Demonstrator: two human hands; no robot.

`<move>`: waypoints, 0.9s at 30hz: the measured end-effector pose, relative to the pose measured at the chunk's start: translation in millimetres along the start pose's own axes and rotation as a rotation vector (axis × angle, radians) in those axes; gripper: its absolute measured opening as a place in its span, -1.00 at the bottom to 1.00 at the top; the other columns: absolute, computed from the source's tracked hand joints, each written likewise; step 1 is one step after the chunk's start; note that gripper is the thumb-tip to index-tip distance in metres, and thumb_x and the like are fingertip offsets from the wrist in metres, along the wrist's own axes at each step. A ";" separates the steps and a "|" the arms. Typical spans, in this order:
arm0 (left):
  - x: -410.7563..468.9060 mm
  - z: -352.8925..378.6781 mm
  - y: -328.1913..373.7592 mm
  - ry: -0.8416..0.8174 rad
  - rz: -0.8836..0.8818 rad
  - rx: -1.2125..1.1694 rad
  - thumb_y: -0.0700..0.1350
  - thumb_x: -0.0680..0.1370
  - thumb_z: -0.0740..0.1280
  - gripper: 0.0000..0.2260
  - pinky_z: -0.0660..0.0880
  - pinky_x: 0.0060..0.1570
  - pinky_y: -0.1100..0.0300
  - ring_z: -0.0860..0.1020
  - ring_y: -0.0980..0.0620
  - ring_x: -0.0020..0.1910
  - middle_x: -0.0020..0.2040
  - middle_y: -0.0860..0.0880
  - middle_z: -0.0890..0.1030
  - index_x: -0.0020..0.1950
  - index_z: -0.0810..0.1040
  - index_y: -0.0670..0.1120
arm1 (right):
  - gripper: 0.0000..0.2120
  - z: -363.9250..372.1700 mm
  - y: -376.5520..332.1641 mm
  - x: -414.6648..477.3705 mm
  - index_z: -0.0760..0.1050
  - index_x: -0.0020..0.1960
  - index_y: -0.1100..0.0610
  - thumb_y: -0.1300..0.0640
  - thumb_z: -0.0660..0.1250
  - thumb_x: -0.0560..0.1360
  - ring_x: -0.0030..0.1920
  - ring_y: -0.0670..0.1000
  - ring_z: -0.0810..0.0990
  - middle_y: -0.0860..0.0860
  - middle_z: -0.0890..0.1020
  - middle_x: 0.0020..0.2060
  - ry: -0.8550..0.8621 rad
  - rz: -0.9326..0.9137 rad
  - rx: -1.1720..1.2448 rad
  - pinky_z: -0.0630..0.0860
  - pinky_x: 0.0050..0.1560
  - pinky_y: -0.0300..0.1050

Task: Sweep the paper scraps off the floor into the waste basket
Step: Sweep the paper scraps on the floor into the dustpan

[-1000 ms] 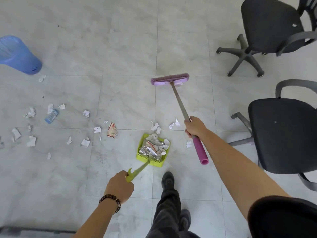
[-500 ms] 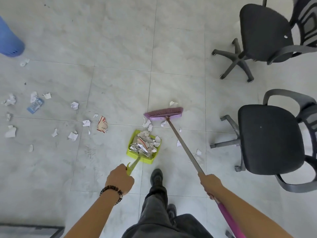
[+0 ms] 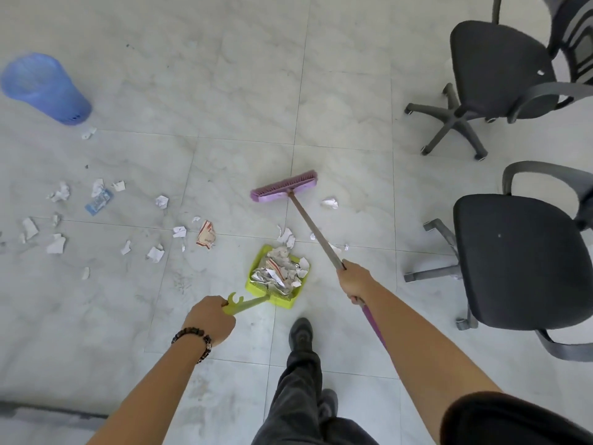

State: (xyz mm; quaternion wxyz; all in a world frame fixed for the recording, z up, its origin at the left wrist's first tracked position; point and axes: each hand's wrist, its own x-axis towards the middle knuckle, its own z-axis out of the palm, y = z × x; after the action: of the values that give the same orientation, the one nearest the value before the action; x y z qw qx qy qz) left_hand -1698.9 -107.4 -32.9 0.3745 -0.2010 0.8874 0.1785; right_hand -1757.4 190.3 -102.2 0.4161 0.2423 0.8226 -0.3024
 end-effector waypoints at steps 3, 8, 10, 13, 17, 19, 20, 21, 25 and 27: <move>-27.0 15.7 -17.7 0.024 0.031 0.017 -0.23 0.43 0.24 -0.85 0.28 -0.44 0.26 0.37 0.03 -0.44 -0.40 0.01 0.45 -0.33 0.43 -0.05 | -0.86 -0.9 26.8 -13.3 0.31 -0.05 0.07 0.21 0.00 0.55 -0.48 0.03 0.37 0.15 0.45 -0.17 -0.040 0.032 -0.066 0.31 -0.52 -0.24; -71.9 43.8 -41.6 0.052 0.051 0.039 -0.24 0.43 0.24 -0.87 0.28 -0.44 0.25 0.36 0.03 -0.46 -0.43 0.01 0.44 -0.30 0.49 -0.08 | -0.69 -3.3 148.9 -81.6 0.40 0.25 0.11 0.21 -0.03 0.62 -0.46 0.00 0.35 0.02 0.40 -0.27 -0.058 0.062 -0.250 0.30 -0.53 -0.20; -86.6 56.8 -48.8 0.060 0.048 0.036 -0.24 0.42 0.24 -0.86 0.28 -0.44 0.26 0.37 0.03 -0.47 -0.44 0.01 0.44 -0.31 0.49 -0.07 | -0.71 -4.3 197.0 -108.0 0.42 0.21 0.09 0.13 -0.04 0.64 -0.41 -0.04 0.35 -0.03 0.40 -0.26 -0.027 0.096 -0.270 0.30 -0.48 -0.23; -103.4 72.5 -53.1 0.049 0.061 0.073 -0.24 0.43 0.24 -0.84 0.28 -0.45 0.28 0.38 0.03 -0.47 -0.44 0.01 0.44 -0.34 0.45 -0.05 | -0.78 -0.4 245.2 -135.4 0.41 -0.03 0.05 0.09 0.00 0.62 -0.44 -0.04 0.31 -0.02 0.41 -0.30 0.008 0.129 -0.214 0.25 -0.47 -0.24; -111.9 82.5 -47.9 0.011 0.080 0.131 -0.24 0.44 0.24 -0.78 0.27 -0.46 0.27 0.40 0.04 -0.46 -0.43 0.01 0.46 -0.36 0.39 0.01 | -0.79 -0.6 270.5 -167.5 0.34 -0.19 0.06 0.10 0.00 0.56 -0.53 -0.03 0.15 0.04 0.31 -0.40 0.033 0.179 0.015 0.12 -0.49 -0.27; -109.3 82.9 -45.4 -0.003 0.082 0.153 -0.24 0.43 0.23 -0.80 0.28 -0.46 0.28 0.40 0.04 -0.46 -0.42 0.01 0.46 -0.35 0.40 0.00 | -0.77 2.8 273.3 -177.7 0.42 -0.11 0.06 0.09 0.01 0.56 -0.51 -0.02 0.17 0.05 0.33 -0.39 0.047 0.191 0.105 0.13 -0.49 -0.27; -106.8 83.1 -45.0 -0.016 0.083 0.170 -0.24 0.43 0.23 -0.82 0.29 -0.45 0.28 0.41 0.04 -0.45 -0.42 0.02 0.47 -0.34 0.42 -0.01 | -0.74 5.1 271.3 -178.2 0.47 -0.03 0.07 0.07 0.01 0.57 -0.50 -0.01 0.19 0.05 0.35 -0.38 0.050 0.192 0.156 0.14 -0.49 -0.27; -104.3 83.1 -45.0 -0.029 0.086 0.183 -0.23 0.42 0.23 -0.84 0.30 -0.44 0.28 0.42 0.04 -0.44 -0.41 0.02 0.48 -0.33 0.43 -0.03 | -0.71 6.9 266.6 -175.8 0.49 0.06 0.07 0.06 0.01 0.58 -0.49 0.00 0.22 0.06 0.37 -0.37 0.058 0.188 0.203 0.16 -0.50 -0.27; -95.1 78.8 -52.3 -0.068 0.074 0.167 -0.24 0.43 0.24 -0.86 0.28 -0.43 0.27 0.39 0.04 -0.45 -0.42 0.01 0.45 -0.33 0.42 -0.08 | -0.61 10.6 222.0 -135.9 0.41 0.34 0.05 0.14 0.00 0.57 -0.44 0.07 0.37 0.11 0.50 -0.28 0.097 0.140 0.250 0.30 -0.54 -0.23; -89.9 79.3 -58.2 -0.073 0.082 0.156 -0.25 0.44 0.23 -0.85 0.25 -0.45 0.26 0.35 0.05 -0.46 -0.43 0.01 0.41 -0.32 0.40 -0.09 | -0.63 11.9 188.8 -106.0 0.40 0.30 0.14 0.20 -0.01 0.56 -0.46 0.09 0.42 0.16 0.52 -0.28 0.110 0.141 0.273 0.35 -0.52 -0.19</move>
State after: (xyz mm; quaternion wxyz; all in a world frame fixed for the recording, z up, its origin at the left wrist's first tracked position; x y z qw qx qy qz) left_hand -1565.9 -100.1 -28.5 0.4136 -0.1283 0.8917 0.1314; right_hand -1571.3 298.5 -75.6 0.3540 0.3700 0.7762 -0.3678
